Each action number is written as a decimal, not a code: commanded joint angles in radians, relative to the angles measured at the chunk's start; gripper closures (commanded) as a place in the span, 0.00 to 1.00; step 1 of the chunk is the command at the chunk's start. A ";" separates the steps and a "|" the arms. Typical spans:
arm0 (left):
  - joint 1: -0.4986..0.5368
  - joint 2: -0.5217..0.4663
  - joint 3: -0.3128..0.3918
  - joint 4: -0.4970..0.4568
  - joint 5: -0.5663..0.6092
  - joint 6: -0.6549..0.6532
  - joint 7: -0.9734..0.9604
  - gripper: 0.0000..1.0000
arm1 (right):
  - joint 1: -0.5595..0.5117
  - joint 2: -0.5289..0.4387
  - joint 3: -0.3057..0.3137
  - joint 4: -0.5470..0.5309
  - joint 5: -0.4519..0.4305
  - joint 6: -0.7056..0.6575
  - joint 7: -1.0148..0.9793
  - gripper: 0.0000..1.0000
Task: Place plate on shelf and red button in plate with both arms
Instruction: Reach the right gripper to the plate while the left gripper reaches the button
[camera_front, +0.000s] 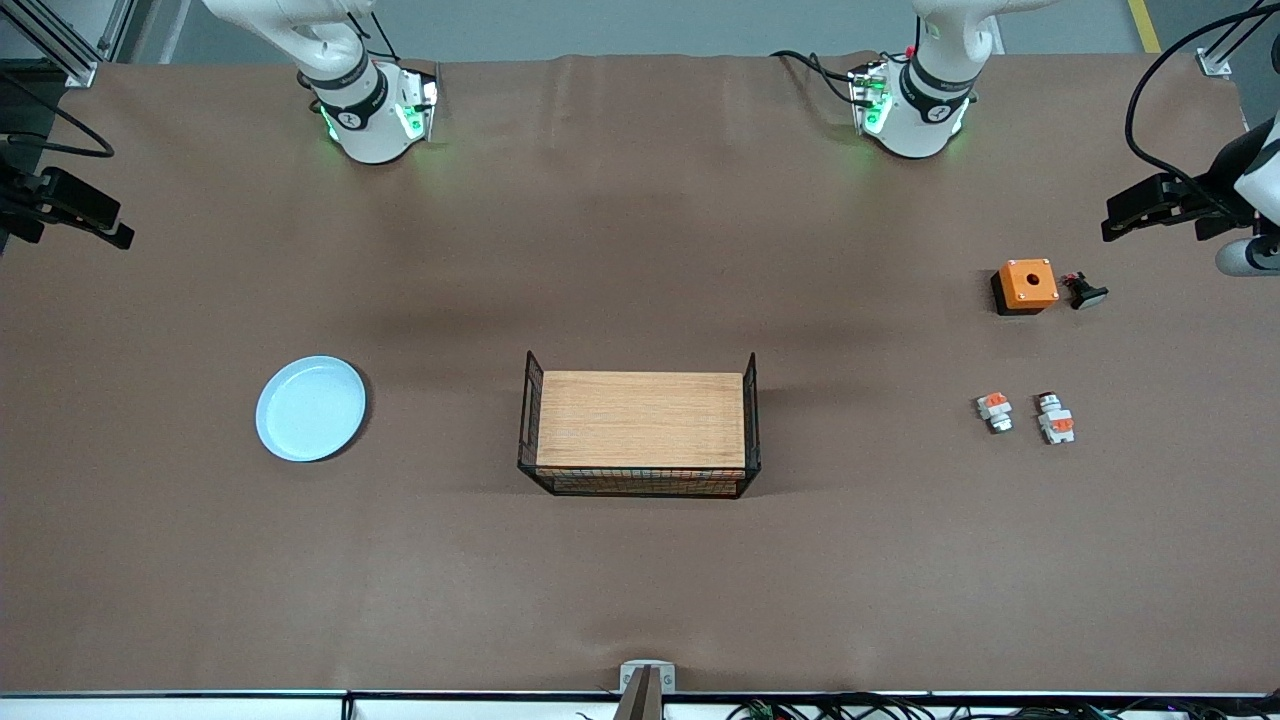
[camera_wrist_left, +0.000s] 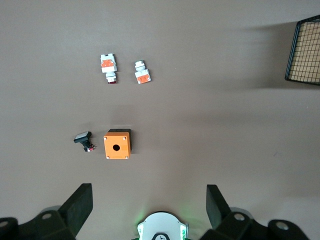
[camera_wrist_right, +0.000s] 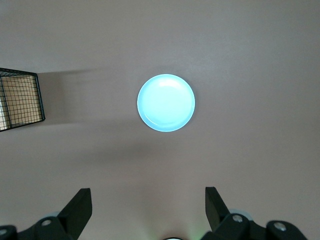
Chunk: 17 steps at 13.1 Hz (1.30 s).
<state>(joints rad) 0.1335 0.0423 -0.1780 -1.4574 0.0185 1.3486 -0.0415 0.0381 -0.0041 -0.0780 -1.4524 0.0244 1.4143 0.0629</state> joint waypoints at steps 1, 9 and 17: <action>0.008 -0.016 -0.003 -0.015 -0.012 0.014 -0.020 0.00 | -0.009 -0.016 0.003 -0.011 0.008 -0.006 0.006 0.00; 0.024 0.119 0.014 -0.050 0.011 0.180 -0.028 0.00 | -0.032 0.028 0.001 -0.075 0.008 0.012 0.005 0.00; 0.155 0.227 0.011 -0.457 0.115 0.921 -0.012 0.00 | -0.135 0.214 0.001 -0.459 -0.032 0.614 -0.112 0.00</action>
<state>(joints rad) 0.2697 0.2486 -0.1618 -1.8545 0.1178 2.1610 -0.0582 -0.0528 0.1607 -0.0871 -1.8554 0.0043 1.9209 0.0070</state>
